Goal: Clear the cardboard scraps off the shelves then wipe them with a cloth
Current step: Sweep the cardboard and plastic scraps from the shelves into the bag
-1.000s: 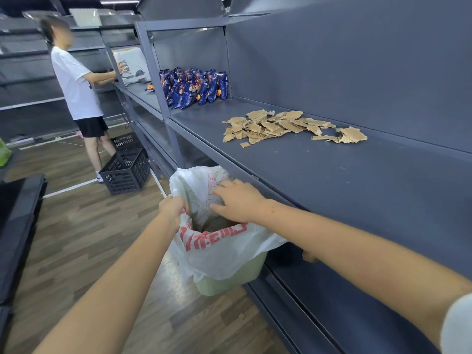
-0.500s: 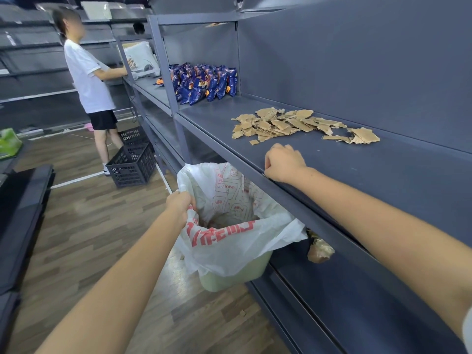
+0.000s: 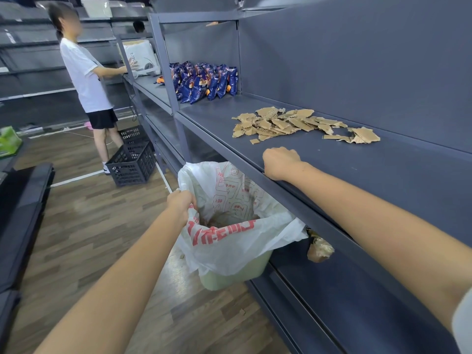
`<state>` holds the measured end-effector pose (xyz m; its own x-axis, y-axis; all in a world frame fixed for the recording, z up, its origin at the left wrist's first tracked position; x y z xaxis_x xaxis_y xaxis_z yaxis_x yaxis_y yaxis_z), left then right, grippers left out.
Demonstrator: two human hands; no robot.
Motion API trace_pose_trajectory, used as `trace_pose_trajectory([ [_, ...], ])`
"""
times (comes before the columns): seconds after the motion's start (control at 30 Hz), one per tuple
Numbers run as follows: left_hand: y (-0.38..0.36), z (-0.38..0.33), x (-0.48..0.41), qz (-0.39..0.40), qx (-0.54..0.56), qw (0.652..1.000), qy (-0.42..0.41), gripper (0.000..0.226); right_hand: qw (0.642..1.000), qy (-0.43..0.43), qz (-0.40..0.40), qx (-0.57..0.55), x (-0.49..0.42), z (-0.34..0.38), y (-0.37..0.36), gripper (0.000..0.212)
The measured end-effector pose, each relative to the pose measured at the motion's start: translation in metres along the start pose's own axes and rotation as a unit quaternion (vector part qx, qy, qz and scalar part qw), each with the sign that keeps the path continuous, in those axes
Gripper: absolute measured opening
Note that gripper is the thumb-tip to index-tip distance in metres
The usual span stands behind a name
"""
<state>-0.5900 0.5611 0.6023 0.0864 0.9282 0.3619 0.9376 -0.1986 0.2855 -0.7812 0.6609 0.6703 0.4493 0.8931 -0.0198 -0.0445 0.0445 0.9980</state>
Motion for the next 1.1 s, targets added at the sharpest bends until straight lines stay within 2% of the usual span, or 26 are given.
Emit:
trace_pose_trajectory([
  [0.17,-0.001,-0.001,0.004,-0.002,0.000,1.000,-0.022,0.061,1.000,-0.008,0.012,-0.007,-0.001,0.002,0.001,0.031],
  [0.4,0.002,0.000,0.011,0.009,0.010,1.000,-0.001,0.057,0.998,-0.029,-0.009,-0.057,-0.004,-0.001,0.008,0.023],
  [0.5,0.001,-0.001,0.010,-0.006,-0.003,1.000,-0.015,0.058,0.993,-0.012,-0.020,-0.116,-0.005,0.005,0.016,0.026],
  [0.6,-0.001,-0.001,0.009,-0.010,0.005,1.000,-0.008,0.061,0.982,0.028,0.021,-0.188,-0.006,0.015,0.013,0.014],
  [0.63,-0.001,-0.001,0.008,-0.011,0.007,1.000,-0.005,0.061,0.979,0.039,0.037,-0.198,-0.006,0.017,0.009,0.016],
  [0.73,0.000,-0.001,0.009,-0.009,0.008,1.000,-0.002,0.059,0.979,0.048,0.041,-0.196,-0.008,0.015,-0.002,0.040],
  [0.77,0.000,-0.001,0.008,-0.010,0.004,1.000,-0.001,0.059,0.979,0.039,0.035,-0.196,-0.009,0.013,-0.004,0.040],
  [0.9,0.002,0.000,0.004,-0.004,0.004,1.000,0.008,0.061,0.983,0.003,0.015,-0.182,-0.017,-0.004,-0.011,0.015],
  [0.97,0.001,-0.003,0.003,-0.001,0.002,1.000,0.011,0.060,0.991,-0.008,-0.002,-0.133,-0.019,-0.017,-0.011,0.020],
  [1.1,-0.005,-0.010,0.001,-0.005,-0.009,1.000,0.007,0.044,0.994,-0.057,-0.043,-0.080,-0.022,-0.053,-0.012,0.039],
])
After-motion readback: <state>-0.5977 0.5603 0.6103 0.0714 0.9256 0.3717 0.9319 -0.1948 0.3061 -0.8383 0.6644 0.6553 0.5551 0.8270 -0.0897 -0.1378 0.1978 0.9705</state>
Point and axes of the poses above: each hand's wrist, its own x-axis away from the middle knuckle, its own y-axis out of the back of the hand, z = x × y, the point moved 1 cm from there along -x, towards the middle knuckle
